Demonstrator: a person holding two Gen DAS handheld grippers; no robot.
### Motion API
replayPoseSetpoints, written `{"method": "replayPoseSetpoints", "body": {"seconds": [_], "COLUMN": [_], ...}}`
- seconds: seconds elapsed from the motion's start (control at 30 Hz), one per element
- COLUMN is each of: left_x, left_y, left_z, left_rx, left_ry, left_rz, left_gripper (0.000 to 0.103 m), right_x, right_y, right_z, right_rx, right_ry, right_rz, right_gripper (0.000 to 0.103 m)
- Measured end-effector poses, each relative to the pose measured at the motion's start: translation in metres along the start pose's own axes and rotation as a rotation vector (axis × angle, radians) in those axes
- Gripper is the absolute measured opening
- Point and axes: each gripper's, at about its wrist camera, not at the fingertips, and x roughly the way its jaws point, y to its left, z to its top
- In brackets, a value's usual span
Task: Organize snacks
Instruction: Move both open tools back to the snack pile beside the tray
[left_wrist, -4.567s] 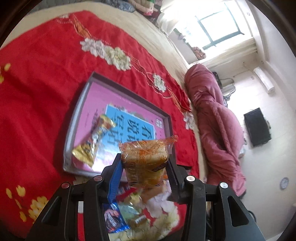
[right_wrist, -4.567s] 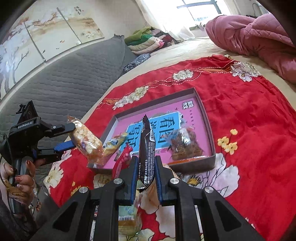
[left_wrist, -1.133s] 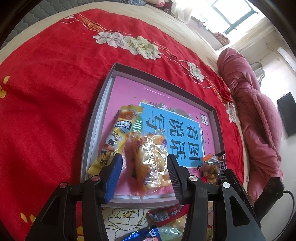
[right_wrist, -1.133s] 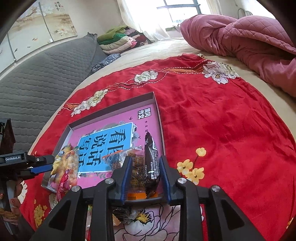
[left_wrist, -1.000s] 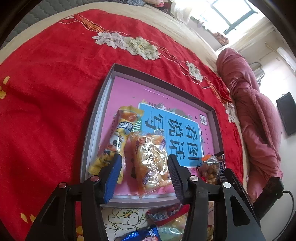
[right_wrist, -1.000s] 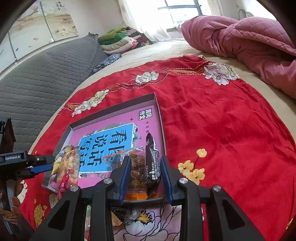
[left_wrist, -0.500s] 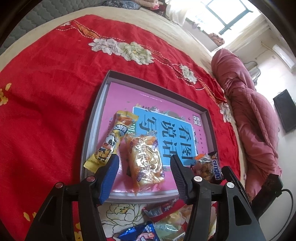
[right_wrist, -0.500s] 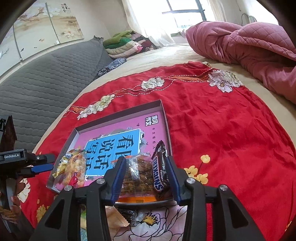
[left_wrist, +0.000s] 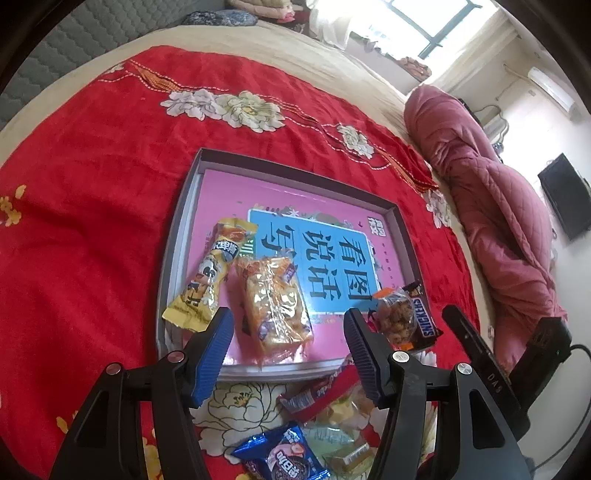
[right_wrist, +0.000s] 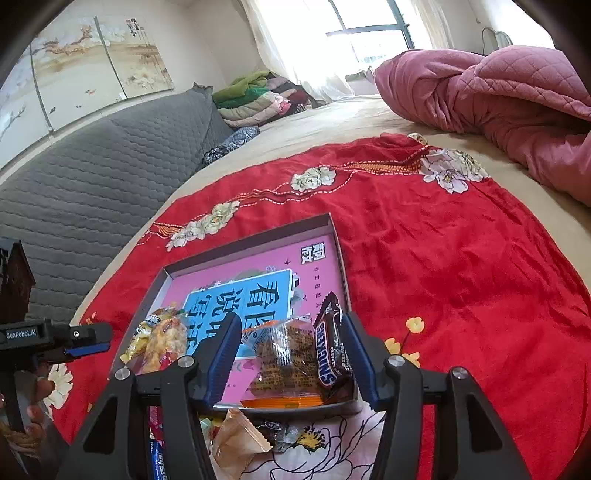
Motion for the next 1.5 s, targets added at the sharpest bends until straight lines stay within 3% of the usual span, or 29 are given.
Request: {"method": "replayPoseSetpoints", "body": {"seconds": [0.1,0.77,1.5], "left_x": [-0.002,-0.015,-0.027], "left_y": [-0.002,-0.020,-0.025], "left_z": [-0.003,-0.025,-0.043], "left_rx": [0.010,0.111,0.204], "left_ry": [0.002,0.006,0.011], "left_rz": [0.000,0.020,0.036], "left_gripper": [0.064,0.064,0.064], "right_x": [-0.004,-0.038,-0.054], "right_y": [0.000,0.020,0.036], "right_z": [0.000,-0.015,-0.040], "right_rx": [0.003,-0.043,-0.028], "right_ry": [-0.009,-0.043,0.008], "right_rz": [0.005,-0.007,-0.023], "right_gripper": [0.062,0.074,0.075]}}
